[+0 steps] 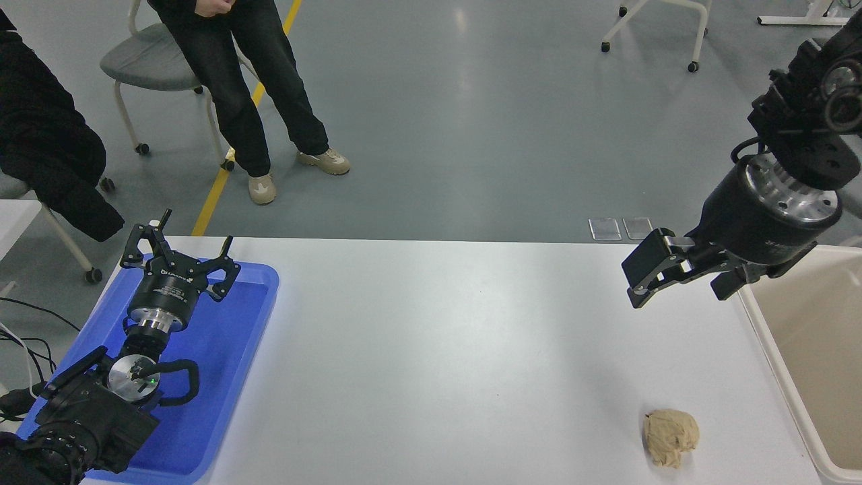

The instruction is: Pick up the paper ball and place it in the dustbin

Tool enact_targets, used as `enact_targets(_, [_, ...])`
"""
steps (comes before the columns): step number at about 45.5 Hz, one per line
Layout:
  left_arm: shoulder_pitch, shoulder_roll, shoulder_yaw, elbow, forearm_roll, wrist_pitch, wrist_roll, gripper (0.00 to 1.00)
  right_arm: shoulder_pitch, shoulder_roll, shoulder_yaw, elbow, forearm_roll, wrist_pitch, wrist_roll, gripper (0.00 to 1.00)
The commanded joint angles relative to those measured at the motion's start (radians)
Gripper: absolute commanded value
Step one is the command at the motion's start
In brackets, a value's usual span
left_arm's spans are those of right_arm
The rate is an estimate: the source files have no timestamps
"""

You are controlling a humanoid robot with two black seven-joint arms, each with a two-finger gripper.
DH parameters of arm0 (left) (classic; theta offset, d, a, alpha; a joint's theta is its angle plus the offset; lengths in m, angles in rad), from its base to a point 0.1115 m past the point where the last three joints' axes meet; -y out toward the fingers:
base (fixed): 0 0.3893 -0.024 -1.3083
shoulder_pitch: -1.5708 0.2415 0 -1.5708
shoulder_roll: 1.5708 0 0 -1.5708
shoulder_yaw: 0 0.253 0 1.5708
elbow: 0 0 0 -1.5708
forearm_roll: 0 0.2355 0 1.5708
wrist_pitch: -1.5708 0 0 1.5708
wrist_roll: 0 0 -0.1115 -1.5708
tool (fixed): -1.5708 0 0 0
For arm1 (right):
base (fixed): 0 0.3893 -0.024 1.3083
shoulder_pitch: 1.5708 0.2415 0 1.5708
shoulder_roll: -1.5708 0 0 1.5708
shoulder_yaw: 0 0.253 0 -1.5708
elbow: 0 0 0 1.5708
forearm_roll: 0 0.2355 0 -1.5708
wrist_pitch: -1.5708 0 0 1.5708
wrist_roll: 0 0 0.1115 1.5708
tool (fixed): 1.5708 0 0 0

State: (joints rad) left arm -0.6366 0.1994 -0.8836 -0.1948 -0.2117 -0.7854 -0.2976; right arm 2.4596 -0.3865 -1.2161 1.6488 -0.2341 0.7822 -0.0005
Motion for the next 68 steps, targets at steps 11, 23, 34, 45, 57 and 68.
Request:
enact_targets(11, [0.000, 0.000, 0.000, 0.000, 0.000, 0.000, 0.000, 1.00, -0.057, -0.002, -0.010, -0.015, -0.005, -0.023, -0.001, 1.00])
enact_targets(23, [0.000, 0.000, 0.000, 0.000, 0.000, 0.000, 0.000, 1.00, -0.129, -0.093, -0.029, -0.021, -0.037, -0.089, -0.001, 1.00])
enact_targets(34, [0.000, 0.000, 0.000, 0.000, 0.000, 0.000, 0.000, 1.00, -0.321, -0.340, -0.020, -0.021, -0.330, -0.196, -0.001, 1.00])
enact_targets(45, [0.000, 0.000, 0.000, 0.000, 0.000, 0.000, 0.000, 1.00, -0.703, -0.519, 0.193, -0.136, -0.498, -0.260, 0.000, 1.00])
enact_targets(57, [0.000, 0.000, 0.000, 0.000, 0.000, 0.000, 0.000, 1.00, -1.116, -0.502, 0.501, -0.256, -0.521, -0.379, -0.001, 1.00])
enact_targets(68, [0.000, 0.000, 0.000, 0.000, 0.000, 0.000, 0.000, 1.00, -1.320, -0.417, 0.645, -0.385, -0.547, -0.423, 0.000, 1.00])
